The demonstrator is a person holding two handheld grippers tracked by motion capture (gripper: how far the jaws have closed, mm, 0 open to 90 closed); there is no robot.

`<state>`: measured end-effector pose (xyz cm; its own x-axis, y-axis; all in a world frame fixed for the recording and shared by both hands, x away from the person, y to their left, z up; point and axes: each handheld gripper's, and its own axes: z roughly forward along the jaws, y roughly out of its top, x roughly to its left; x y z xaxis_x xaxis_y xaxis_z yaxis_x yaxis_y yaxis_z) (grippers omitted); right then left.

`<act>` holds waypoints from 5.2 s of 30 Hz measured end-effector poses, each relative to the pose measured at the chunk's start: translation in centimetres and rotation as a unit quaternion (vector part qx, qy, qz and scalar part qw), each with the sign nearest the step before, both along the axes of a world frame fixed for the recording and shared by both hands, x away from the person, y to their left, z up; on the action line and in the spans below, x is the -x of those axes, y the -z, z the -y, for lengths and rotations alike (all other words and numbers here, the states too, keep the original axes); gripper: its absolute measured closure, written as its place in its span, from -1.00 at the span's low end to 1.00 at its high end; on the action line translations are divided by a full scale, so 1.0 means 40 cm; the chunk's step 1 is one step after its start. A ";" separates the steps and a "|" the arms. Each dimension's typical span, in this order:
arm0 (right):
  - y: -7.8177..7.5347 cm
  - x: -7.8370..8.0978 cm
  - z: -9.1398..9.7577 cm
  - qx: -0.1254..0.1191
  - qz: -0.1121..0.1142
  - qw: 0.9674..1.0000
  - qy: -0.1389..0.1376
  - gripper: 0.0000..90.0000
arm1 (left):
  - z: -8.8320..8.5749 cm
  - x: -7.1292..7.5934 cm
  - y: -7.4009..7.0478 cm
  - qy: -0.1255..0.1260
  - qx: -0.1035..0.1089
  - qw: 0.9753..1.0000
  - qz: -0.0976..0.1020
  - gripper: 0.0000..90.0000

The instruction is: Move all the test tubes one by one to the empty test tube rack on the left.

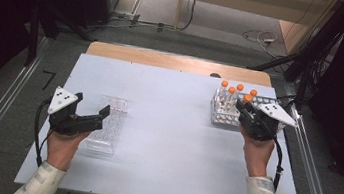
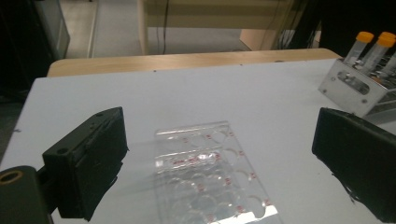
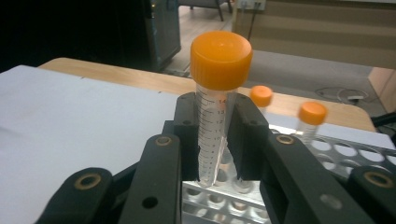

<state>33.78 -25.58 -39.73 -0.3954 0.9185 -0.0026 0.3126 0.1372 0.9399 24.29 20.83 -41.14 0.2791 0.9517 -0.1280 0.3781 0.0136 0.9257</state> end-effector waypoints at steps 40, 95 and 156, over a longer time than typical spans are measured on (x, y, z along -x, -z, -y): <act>0.091 0.056 -0.338 0.062 -0.050 0.979 -0.185 0.61 | 0.180 -0.040 0.004 0.103 0.008 0.995 0.011 -0.88; 0.109 0.090 -0.462 0.067 -0.069 0.961 -0.259 0.61 | 0.270 -0.079 0.032 0.176 -0.015 0.984 0.003 0.55; 0.112 0.093 -0.281 0.054 -0.111 0.974 -0.190 -0.39 | 0.041 -0.155 -0.072 0.048 0.007 0.999 0.018 0.56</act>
